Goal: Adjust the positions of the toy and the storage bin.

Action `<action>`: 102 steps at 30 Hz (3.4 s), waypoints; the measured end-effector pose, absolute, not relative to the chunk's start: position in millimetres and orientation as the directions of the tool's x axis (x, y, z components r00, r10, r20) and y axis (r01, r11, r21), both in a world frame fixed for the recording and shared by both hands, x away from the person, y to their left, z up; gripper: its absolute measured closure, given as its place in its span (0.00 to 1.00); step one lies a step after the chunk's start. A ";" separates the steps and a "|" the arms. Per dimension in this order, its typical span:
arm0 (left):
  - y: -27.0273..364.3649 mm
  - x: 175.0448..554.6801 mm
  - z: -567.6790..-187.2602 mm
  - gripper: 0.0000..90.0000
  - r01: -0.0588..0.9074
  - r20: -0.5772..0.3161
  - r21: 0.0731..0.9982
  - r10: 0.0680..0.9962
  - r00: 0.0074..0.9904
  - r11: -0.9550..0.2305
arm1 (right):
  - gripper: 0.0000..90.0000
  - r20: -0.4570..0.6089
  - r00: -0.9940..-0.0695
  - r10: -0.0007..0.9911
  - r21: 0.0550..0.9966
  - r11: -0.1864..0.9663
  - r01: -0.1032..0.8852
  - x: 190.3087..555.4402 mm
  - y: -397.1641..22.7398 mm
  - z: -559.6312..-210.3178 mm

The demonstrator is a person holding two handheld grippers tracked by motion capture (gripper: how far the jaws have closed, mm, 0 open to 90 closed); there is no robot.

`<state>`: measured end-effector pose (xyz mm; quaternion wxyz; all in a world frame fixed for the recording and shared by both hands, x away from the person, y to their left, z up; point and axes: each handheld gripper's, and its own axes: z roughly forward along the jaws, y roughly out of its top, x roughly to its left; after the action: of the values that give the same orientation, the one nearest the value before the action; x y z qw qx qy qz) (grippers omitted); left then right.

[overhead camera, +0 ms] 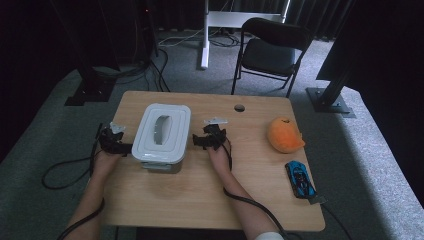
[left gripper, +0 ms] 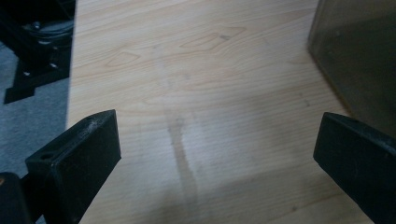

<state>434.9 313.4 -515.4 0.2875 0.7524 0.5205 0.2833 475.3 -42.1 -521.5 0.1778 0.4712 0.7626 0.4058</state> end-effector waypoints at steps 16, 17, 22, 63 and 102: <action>301.0 447.8 -514.3 0.01 0.634 0.113 0.706 0.934 0.338 -0.315 | 0.15 0.110 -0.510 0.853 0.775 0.248 0.581 481.8 -26.0 -516.7; 299.6 447.1 -514.0 0.01 0.629 0.118 0.708 0.932 0.342 -0.320 | 0.16 0.107 -0.511 0.853 0.773 0.251 0.582 481.6 -25.9 -516.5; 290.9 446.9 -515.2 0.01 0.646 0.079 0.692 0.923 0.377 -0.323 | 0.17 0.101 -0.527 0.844 0.743 0.289 0.604 483.6 -27.9 -518.1; 226.6 433.7 -505.2 0.02 0.613 0.164 0.669 0.888 0.429 -0.420 | 0.21 0.064 -0.577 0.814 0.771 0.327 0.546 467.7 -84.9 -508.1; 171.4 409.3 -503.4 0.02 0.580 0.194 0.658 0.852 0.487 -0.481 | 0.21 0.067 -0.607 0.792 0.779 0.338 0.528 445.4 -145.4 -507.1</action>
<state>409.3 171.4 -503.4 0.2637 0.8209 0.4360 0.2581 445.4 -145.4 -507.1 0.1645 0.4118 0.8012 0.4018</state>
